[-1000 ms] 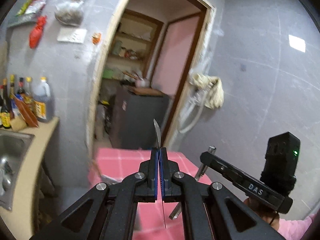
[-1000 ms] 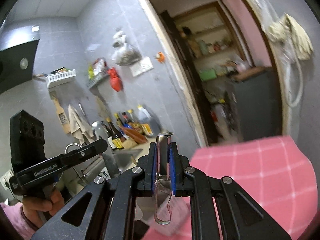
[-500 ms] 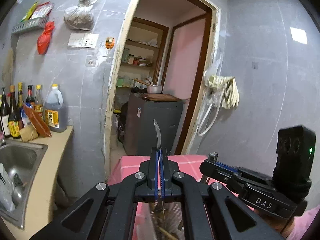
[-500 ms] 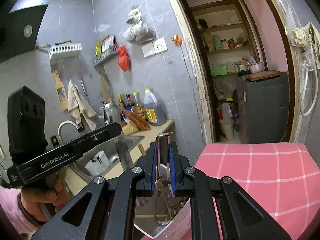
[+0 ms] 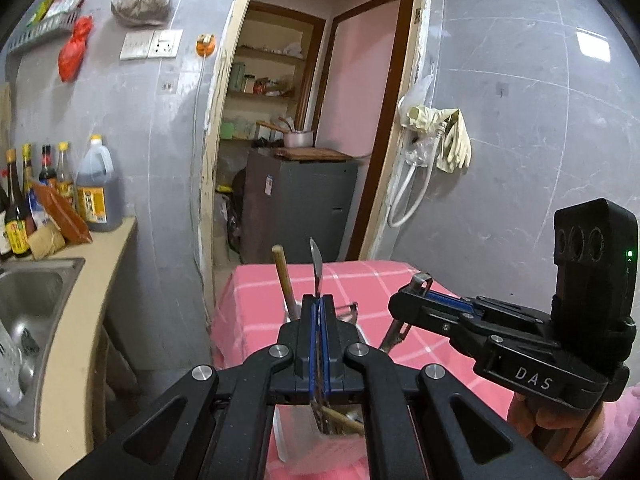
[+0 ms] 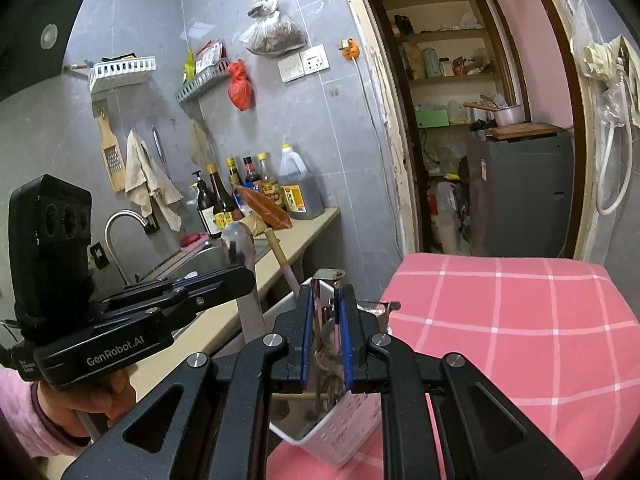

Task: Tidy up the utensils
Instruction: 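Lower the blade into the caddy and open the left tool while the right releases the peeler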

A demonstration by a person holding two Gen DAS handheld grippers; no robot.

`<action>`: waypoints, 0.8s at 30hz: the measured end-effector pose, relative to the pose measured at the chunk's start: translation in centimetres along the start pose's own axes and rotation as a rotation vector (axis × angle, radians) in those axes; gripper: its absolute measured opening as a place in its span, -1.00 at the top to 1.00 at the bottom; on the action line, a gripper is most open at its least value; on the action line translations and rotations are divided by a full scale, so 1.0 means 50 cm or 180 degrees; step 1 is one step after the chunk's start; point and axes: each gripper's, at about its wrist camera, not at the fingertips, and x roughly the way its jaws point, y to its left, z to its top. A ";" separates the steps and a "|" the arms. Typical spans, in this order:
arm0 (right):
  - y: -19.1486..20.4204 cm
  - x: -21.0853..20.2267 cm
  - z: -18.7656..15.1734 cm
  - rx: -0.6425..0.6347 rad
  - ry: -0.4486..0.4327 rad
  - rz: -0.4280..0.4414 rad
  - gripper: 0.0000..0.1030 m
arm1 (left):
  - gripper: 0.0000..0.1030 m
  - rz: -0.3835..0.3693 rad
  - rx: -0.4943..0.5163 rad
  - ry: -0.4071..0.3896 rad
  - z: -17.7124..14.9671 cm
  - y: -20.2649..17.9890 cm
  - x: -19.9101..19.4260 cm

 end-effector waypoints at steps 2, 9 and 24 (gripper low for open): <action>0.001 -0.004 -0.003 0.0002 0.0012 -0.0009 0.74 | 0.94 -0.0035 -0.0046 0.0040 -0.002 0.004 -0.004; -0.006 -0.025 -0.005 0.0185 -0.0043 -0.0055 0.44 | 0.91 -0.0098 -0.0231 0.0119 -0.009 0.017 -0.015; -0.023 -0.135 -0.017 0.0319 -0.0275 -0.0515 0.02 | 0.05 -0.0116 -0.0229 -0.0001 -0.013 -0.021 -0.055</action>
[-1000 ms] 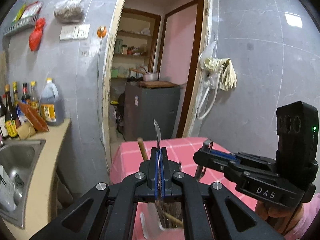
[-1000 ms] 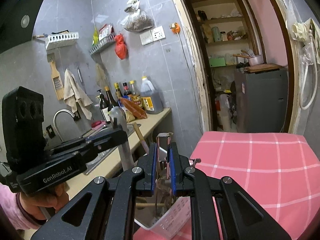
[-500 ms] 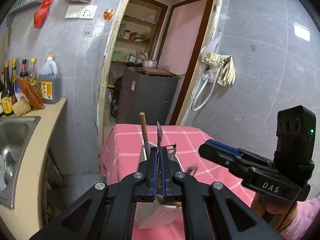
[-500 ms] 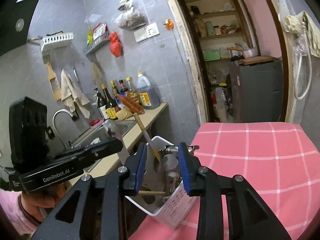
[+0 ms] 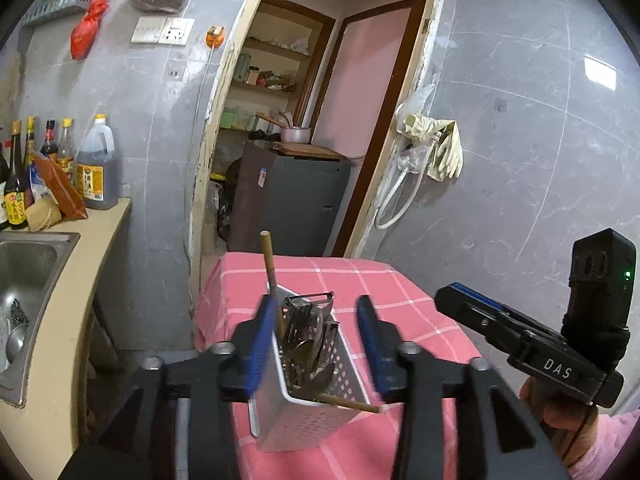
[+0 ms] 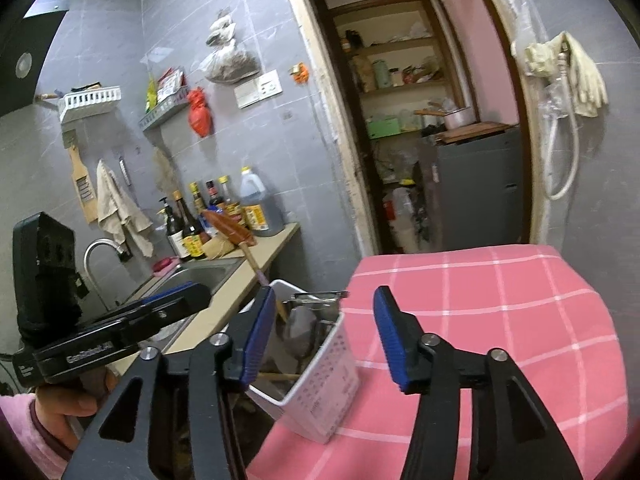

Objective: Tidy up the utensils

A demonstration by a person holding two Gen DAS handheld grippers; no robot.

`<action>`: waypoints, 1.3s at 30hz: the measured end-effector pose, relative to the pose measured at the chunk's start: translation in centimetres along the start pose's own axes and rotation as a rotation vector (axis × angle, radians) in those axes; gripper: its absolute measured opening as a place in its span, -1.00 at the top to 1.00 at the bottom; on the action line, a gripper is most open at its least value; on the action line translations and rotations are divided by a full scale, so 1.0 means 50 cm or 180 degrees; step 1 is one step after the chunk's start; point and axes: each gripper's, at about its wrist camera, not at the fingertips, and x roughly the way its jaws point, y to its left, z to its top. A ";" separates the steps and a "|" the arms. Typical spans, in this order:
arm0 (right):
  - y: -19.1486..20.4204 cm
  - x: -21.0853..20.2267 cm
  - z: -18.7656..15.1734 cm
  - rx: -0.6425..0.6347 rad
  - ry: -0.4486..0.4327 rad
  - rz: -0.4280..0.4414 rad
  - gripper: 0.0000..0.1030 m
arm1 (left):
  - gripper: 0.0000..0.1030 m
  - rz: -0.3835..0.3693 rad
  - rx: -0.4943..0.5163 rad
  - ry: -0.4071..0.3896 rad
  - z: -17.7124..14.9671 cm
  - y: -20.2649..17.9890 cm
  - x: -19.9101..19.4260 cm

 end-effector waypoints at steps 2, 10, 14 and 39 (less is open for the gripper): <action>-0.012 -0.024 -0.004 0.0020 -0.0027 -0.0090 -0.09 | -0.08 0.0021 0.0032 -0.0037 -0.004 -0.014 -0.009; -0.072 -0.120 -0.024 0.0020 -0.0054 -0.0383 -0.47 | -0.84 0.0181 0.0003 -0.0203 -0.037 -0.064 -0.050; -0.110 -0.174 -0.041 0.0025 -0.0081 -0.0540 -0.71 | -0.97 0.0340 0.0008 -0.0268 -0.073 -0.099 -0.069; -0.207 -0.461 -0.160 -0.0135 -0.0066 -0.0843 -0.97 | -0.99 0.0748 -0.0057 -0.0098 -0.269 -0.299 -0.197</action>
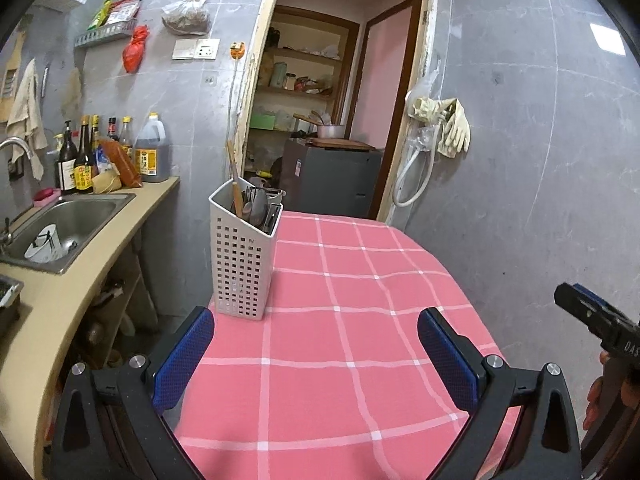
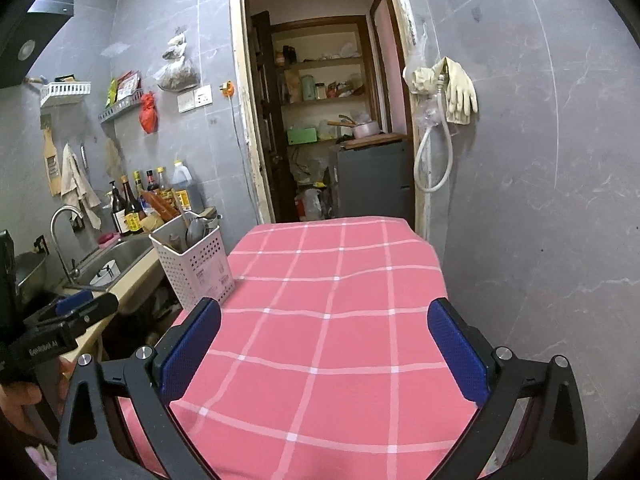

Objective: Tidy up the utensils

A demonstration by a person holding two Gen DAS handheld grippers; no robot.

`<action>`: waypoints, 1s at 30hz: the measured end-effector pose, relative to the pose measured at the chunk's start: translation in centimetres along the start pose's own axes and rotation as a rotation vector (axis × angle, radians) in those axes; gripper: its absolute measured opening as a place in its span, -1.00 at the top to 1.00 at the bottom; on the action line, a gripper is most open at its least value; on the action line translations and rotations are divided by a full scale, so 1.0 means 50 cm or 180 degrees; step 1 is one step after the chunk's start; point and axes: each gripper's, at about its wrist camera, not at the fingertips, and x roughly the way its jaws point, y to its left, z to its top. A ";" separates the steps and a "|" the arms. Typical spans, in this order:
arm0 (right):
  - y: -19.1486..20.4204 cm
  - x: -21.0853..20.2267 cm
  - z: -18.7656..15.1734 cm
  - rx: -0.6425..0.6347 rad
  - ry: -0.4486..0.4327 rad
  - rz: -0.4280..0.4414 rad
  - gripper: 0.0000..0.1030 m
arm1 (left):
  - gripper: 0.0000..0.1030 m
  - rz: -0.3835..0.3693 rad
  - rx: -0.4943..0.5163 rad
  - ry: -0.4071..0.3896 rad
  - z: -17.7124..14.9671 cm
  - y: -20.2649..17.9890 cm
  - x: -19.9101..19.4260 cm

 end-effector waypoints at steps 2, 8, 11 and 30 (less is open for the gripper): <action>-0.003 -0.003 -0.003 -0.0002 0.0015 0.0026 -0.97 | -0.99 0.0028 -0.0014 -0.0045 -0.001 -0.001 -0.008; 0.001 -0.004 -0.006 -0.0007 0.0034 0.0056 -0.97 | -0.99 0.0044 0.0018 -0.0100 0.000 -0.007 -0.017; 0.000 -0.006 -0.008 0.0013 0.0021 0.0042 -0.97 | -0.99 0.0039 0.0038 -0.0098 -0.002 -0.007 -0.018; -0.002 -0.008 -0.010 0.0019 0.0025 0.0021 -0.97 | -0.99 -0.0029 0.0063 -0.0070 -0.013 -0.009 -0.024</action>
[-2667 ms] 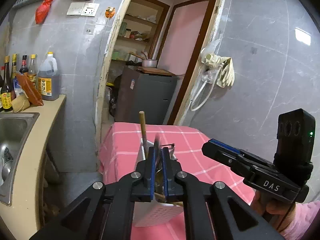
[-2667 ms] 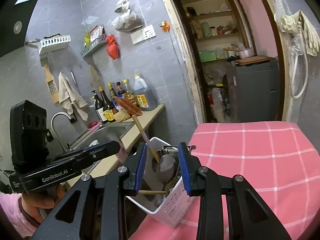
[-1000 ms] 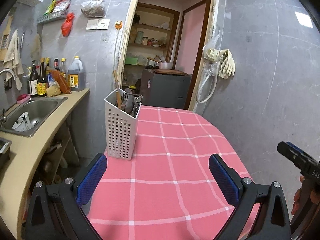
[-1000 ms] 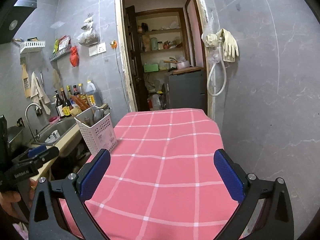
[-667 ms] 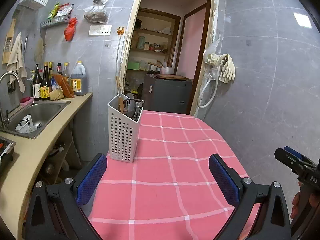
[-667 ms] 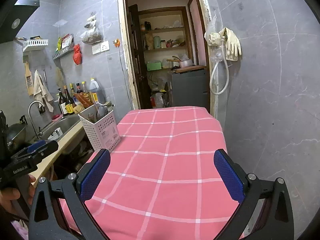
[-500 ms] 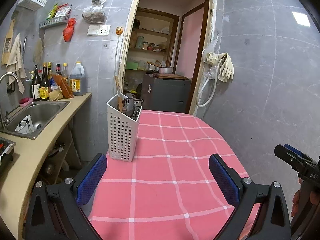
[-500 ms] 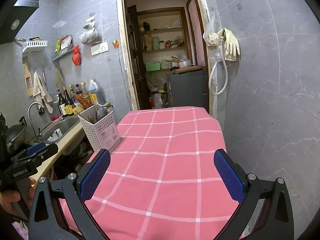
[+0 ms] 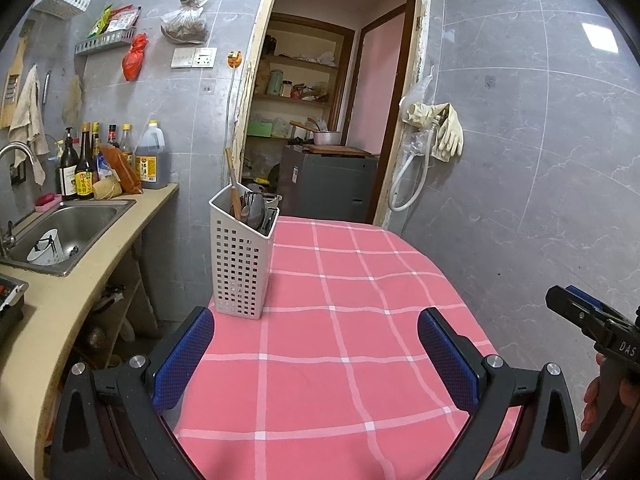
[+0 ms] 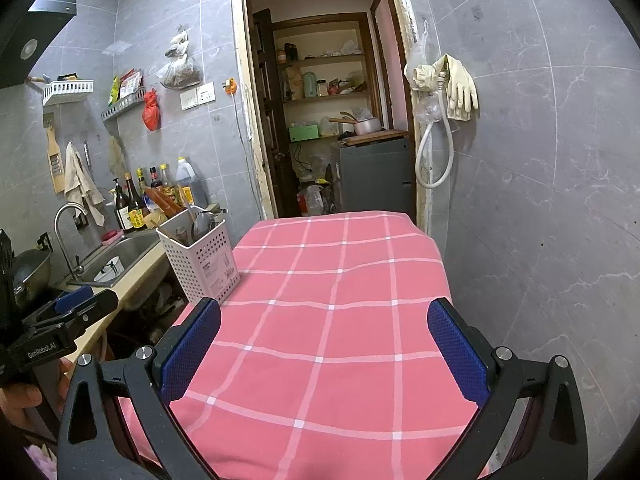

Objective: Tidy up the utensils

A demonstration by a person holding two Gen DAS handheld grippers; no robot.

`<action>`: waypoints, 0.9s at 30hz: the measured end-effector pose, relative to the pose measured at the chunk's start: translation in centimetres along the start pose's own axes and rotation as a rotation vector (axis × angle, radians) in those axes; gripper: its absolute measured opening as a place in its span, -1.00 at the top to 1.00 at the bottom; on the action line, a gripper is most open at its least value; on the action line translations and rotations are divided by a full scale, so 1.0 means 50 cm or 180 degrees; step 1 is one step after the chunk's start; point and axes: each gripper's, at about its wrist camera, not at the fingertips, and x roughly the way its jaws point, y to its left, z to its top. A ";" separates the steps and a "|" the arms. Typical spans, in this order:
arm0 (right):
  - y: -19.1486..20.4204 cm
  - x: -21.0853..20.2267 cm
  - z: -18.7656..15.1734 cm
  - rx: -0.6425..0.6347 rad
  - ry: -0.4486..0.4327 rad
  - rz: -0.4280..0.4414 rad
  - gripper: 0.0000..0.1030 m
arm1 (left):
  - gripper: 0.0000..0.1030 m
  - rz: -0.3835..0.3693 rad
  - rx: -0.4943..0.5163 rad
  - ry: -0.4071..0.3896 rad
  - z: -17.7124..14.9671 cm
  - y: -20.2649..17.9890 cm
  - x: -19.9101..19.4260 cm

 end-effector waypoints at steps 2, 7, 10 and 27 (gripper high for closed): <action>-0.001 0.001 0.001 0.0003 0.0005 0.0004 -0.97 | -0.99 -0.0002 -0.0002 -0.0003 -0.001 0.000 0.000; -0.001 0.001 0.002 0.0003 0.0011 0.0005 -0.97 | -0.99 -0.0001 -0.0003 0.0004 -0.001 -0.001 0.000; -0.001 0.001 0.003 0.0003 0.0009 0.0003 -0.97 | -0.99 0.0002 0.0000 0.0009 -0.001 -0.001 0.001; -0.004 0.002 0.004 0.0003 0.0011 0.0006 -0.97 | -0.99 -0.0002 0.0010 0.0019 -0.005 -0.005 0.001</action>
